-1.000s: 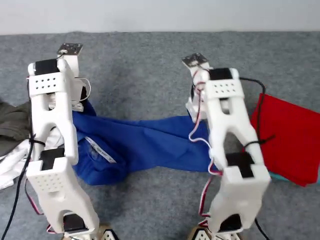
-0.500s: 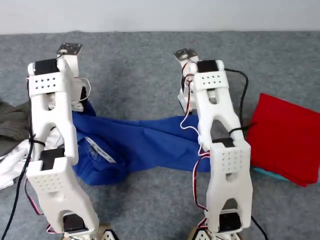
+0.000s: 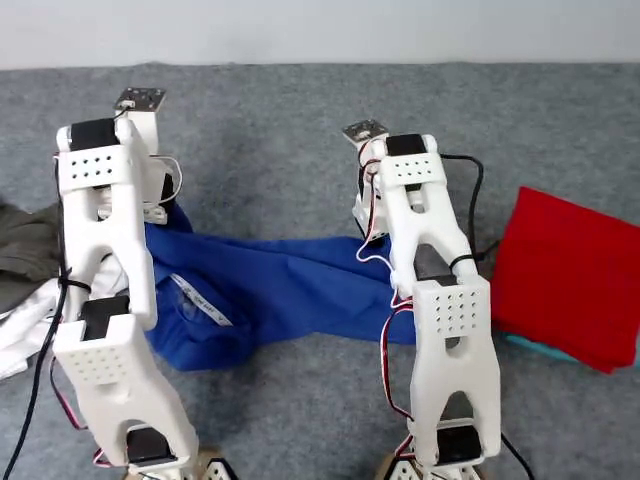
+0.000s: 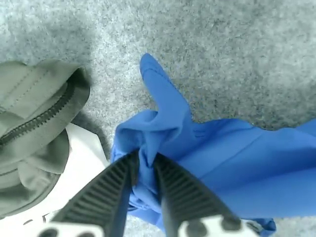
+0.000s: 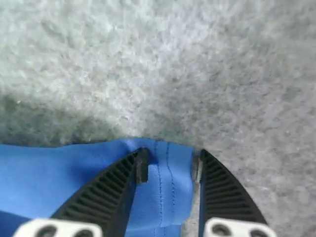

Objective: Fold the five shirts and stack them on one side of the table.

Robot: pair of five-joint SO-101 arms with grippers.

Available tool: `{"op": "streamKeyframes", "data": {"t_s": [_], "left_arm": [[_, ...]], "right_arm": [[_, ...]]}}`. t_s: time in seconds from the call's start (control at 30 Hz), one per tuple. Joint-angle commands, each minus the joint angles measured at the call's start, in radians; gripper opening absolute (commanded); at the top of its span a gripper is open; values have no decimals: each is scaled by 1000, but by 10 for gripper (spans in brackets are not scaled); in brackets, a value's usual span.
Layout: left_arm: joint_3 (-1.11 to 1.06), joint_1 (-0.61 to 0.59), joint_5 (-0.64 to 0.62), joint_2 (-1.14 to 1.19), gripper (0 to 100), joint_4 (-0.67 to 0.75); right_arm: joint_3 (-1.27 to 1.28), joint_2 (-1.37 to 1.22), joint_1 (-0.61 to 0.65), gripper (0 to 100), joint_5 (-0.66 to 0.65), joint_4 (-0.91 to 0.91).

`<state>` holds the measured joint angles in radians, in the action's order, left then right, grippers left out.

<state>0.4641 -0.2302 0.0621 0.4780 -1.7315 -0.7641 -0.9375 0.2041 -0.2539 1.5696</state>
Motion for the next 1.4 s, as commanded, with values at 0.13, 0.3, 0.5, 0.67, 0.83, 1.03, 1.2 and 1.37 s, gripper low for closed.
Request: {"op": "streamKeyframes", "data": {"t_s": [0.13, 0.3, 0.5, 0.67, 0.83, 1.03, 1.2, 1.37], "left_arm": [[5, -6, -3, -71, 13, -8], [28, -3, -3, -91, 13, -12], [189, -8, -3, -204, 13, -12], [387, -17, -2, -288, 13, -6], [572, -9, 83, -305, 14, -6], [766, -9, 115, -302, 14, -6], [886, -9, 117, -310, 14, -6], [981, -8, 187, -310, 15, -9]], "right_arm": [[-28, 12, 31, 13, 5, 33], [-121, 73, 13, 9, -63, 156], [-229, 259, -88, 9, -150, 225], [-229, 483, -145, 9, -242, 225], [-229, 673, -157, 9, -285, 220], [-229, 863, -157, 9, -292, 130], [-229, 995, -153, 9, -293, 19], [-229, 1089, -154, 9, -293, -119]]}}
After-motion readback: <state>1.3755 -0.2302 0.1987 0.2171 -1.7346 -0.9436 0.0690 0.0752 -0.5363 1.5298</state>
